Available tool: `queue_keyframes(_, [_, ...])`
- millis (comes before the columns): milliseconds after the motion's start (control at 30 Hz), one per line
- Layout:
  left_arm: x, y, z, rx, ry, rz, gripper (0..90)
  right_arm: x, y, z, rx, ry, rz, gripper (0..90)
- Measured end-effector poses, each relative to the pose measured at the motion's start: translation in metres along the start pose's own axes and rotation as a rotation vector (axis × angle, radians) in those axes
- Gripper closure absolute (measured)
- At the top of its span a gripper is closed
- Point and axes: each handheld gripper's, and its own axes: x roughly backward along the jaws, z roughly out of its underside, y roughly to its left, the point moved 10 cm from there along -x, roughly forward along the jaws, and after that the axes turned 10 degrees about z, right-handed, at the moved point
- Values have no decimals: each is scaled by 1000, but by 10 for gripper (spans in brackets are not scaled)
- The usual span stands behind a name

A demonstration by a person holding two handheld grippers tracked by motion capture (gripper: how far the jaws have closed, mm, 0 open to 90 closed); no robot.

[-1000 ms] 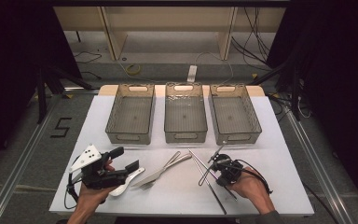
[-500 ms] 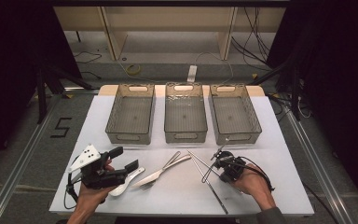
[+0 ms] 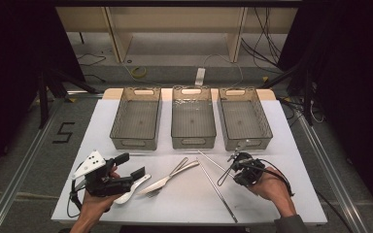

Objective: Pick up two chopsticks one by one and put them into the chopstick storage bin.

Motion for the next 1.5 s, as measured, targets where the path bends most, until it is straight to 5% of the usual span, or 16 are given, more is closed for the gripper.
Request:
queue_keyframes(133, [-6,-6,1,-11,27,29,180,16,6,-7,24,-55,-17,860])
queue_keyframes(200, [-16,-13,3,-61,72,51,181,25,14,-13,59,-77,-23,860])
queue_keyframes(333, [-29,-16,7,-79,138,80,181,36,31,-22,118,-109,-34,860])
queue_keyframes(467, [-53,-24,12,-154,246,106,187,42,49,-30,186,-129,-54,860])
queue_keyframes(700, [-89,-37,33,-215,418,167,199,45,68,-38,282,-151,-76,859])
queue_keyframes(967, [-99,-41,51,-274,528,211,254,49,82,-40,359,-159,-89,859])
queue_keyframes(1100, [-108,-47,60,-345,606,233,306,48,88,-42,381,-159,-94,859])
queue_keyframes(1500, [-111,-52,69,-411,678,262,524,47,96,-44,432,-169,-114,859])
